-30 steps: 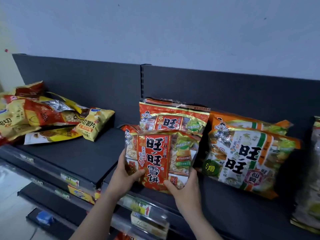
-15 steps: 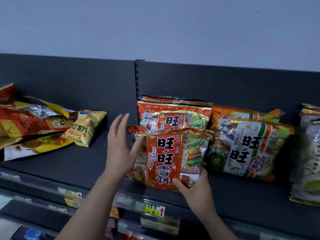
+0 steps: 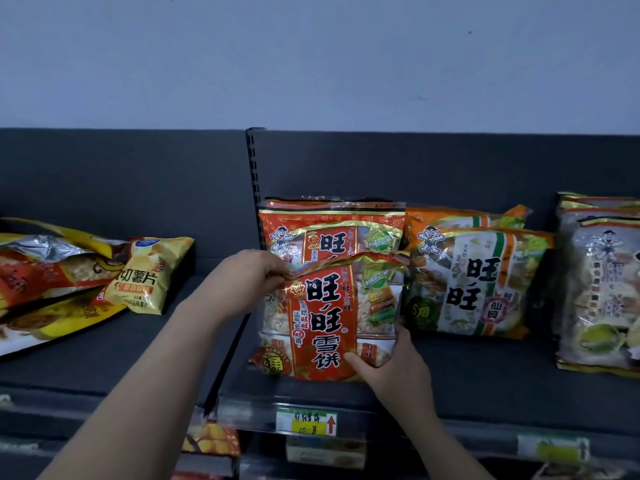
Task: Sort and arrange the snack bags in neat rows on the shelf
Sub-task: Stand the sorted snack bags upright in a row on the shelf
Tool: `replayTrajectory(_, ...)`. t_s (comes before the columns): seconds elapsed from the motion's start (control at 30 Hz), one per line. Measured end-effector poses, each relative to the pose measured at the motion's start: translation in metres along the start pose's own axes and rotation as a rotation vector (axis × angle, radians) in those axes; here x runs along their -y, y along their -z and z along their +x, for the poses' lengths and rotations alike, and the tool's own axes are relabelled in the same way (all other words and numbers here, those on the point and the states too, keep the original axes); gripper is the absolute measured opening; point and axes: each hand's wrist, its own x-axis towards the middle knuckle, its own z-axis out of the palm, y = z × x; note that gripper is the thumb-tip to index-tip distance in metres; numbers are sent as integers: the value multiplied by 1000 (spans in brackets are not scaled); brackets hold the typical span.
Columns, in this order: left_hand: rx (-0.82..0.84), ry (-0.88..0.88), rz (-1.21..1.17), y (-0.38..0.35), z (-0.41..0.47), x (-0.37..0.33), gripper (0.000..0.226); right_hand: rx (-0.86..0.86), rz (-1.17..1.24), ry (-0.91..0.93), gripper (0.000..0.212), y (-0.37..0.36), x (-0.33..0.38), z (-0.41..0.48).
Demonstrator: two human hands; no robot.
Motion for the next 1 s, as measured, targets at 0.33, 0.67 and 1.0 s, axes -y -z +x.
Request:
replayTrajectory(0.33, -532, 241, -291, -14, 3, -18, 10, -8, -5, -32, 99, 2, 4, -2)
replayTrajectory(0.67, -207, 548, -882, -115, -81, -34, 113, 11, -3, -1, 99, 7, 12, -9)
replayTrajectory(1.0, -407, 547, -415, -105, -79, -47, 102, 111, -39, -45, 92, 26, 17, -15)
